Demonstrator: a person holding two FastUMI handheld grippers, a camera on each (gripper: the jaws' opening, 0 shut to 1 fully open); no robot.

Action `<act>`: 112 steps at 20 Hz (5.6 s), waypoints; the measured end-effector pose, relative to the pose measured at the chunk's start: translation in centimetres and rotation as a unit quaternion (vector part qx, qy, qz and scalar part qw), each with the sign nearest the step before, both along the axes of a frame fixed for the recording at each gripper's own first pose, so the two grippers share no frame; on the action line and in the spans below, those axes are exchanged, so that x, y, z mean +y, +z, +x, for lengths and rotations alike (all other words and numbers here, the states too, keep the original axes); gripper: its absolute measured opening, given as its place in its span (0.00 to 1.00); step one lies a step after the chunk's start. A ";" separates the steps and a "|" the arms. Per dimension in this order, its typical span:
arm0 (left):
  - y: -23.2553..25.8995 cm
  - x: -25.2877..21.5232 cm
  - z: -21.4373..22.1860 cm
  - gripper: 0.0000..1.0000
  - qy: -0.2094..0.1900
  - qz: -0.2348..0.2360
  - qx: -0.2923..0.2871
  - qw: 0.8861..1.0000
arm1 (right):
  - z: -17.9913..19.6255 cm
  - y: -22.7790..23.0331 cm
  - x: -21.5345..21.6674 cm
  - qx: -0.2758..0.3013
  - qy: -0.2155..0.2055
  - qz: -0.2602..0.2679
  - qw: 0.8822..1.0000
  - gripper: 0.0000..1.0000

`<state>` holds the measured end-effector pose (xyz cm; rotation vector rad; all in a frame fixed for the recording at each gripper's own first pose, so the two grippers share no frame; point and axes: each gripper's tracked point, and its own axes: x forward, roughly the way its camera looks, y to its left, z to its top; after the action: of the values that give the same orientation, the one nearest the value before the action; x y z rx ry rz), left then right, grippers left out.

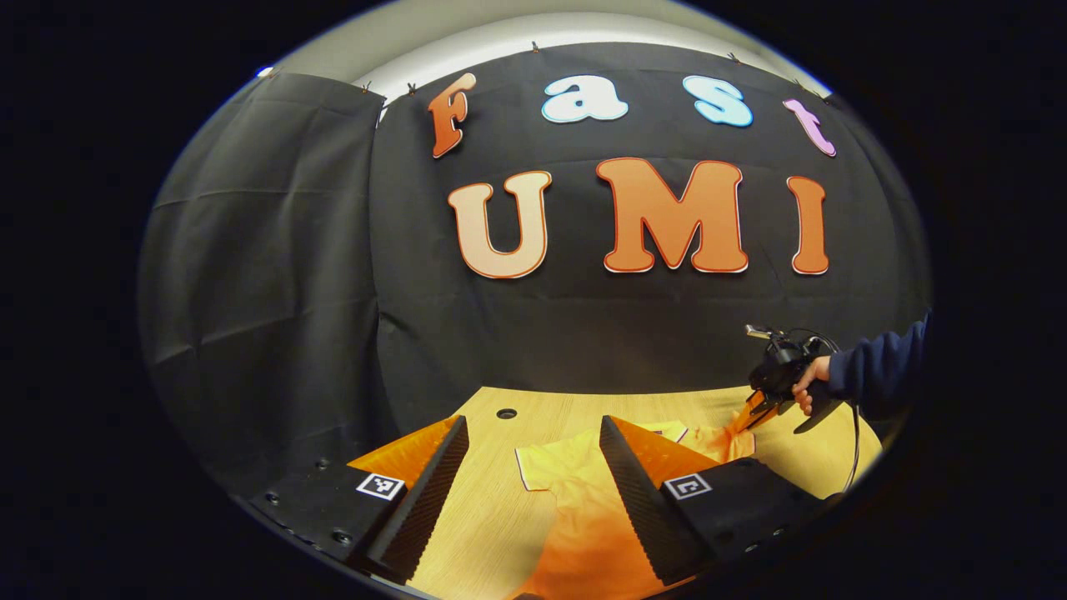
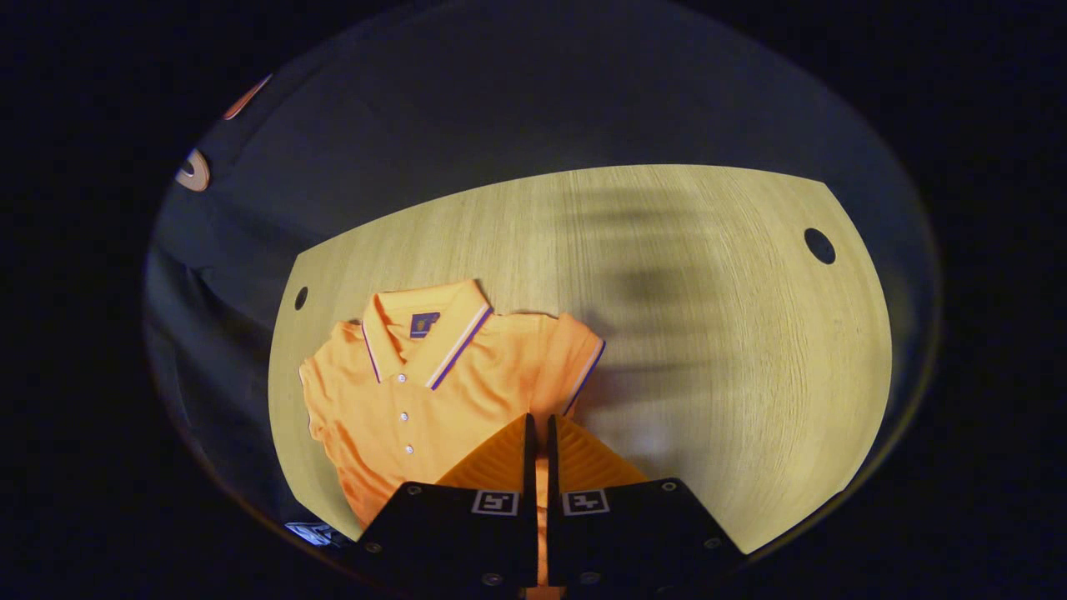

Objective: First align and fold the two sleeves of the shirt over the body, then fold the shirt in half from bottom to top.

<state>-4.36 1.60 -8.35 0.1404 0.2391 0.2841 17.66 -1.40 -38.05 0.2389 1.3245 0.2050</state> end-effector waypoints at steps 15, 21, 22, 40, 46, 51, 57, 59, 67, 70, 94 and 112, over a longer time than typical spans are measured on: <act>-6.6 6.6 3.7 0.98 0.052 -0.117 0.098 0.987 | -0.1 5.9 4.1 -0.118 0.031 0.039 0.992 0.87; -12.3 10.4 9.5 0.98 0.056 -0.169 0.195 0.964 | -2.3 10.2 2.6 -0.185 -0.031 0.000 0.982 0.88; -14.3 11.1 11.0 0.98 0.061 -0.186 0.231 0.953 | -2.9 11.0 2.7 -0.197 -0.049 0.000 0.979 0.88; -32.2 12.5 21.0 0.96 0.039 -0.232 0.492 0.838 | -15.1 20.0 -0.5 -0.308 -0.174 -0.121 0.928 0.98; -34.9 12.6 21.5 0.97 0.052 -0.192 0.535 0.821 | -17.0 21.2 -1.4 -0.321 -0.178 -0.136 0.920 0.98; -35.4 12.7 21.7 0.80 0.056 -0.171 0.545 0.819 | -19.0 21.5 -2.6 -0.320 -0.177 -0.143 0.920 0.98; -35.7 10.9 22.8 0.16 0.000 -0.151 0.522 0.840 | -20.1 21.0 -3.2 -0.316 -0.188 -0.143 0.919 0.98; -35.5 10.6 23.0 0.16 -0.019 -0.156 0.510 0.846 | -20.3 20.7 -3.1 -0.314 -0.189 -0.143 0.919 0.98; -31.5 8.0 24.4 0.07 -0.084 -0.145 0.469 0.867 | -21.4 20.4 -3.4 -0.310 -0.183 -0.153 0.920 0.98; -30.2 5.9 25.5 0.08 -0.116 -0.105 0.460 0.874 | -22.2 19.4 -3.5 -0.301 -0.182 -0.154 0.923 0.98; -24.5 -4.4 22.0 0.96 -0.235 -0.138 0.378 0.885 | -23.4 18.1 -3.6 -0.294 -0.168 -0.144 0.930 0.98; -19.7 -2.0 4.7 0.96 -0.101 -0.162 0.307 0.932 | -25.0 13.3 -3.6 -0.288 0.017 -0.053 0.956 0.98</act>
<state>0.37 -0.38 -28.05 -0.0795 0.8827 -0.0174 -7.39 -4.96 -24.79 0.0547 0.7555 0.2106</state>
